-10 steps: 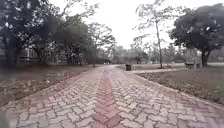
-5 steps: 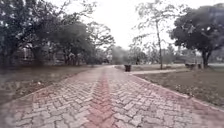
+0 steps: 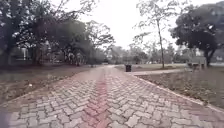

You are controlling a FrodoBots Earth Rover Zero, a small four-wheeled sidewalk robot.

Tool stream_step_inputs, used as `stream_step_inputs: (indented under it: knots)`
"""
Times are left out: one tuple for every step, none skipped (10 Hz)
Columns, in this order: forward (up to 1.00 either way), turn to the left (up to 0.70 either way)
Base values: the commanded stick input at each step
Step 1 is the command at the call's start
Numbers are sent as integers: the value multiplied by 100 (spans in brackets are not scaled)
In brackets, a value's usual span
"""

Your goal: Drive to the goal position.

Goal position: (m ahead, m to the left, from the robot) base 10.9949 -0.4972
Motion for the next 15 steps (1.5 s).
stream_step_inputs:
  knots:
    - [70,0]
    - [70,0]
    - [70,0]
    - [70,0]
    - [70,0]
    - [70,0]
    - [70,0]
    - [70,0]
    - [70,0]
    - [70,0]
    - [70,0]
    - [70,0]
    - [70,0]
    - [70,0]
    - [70,0]
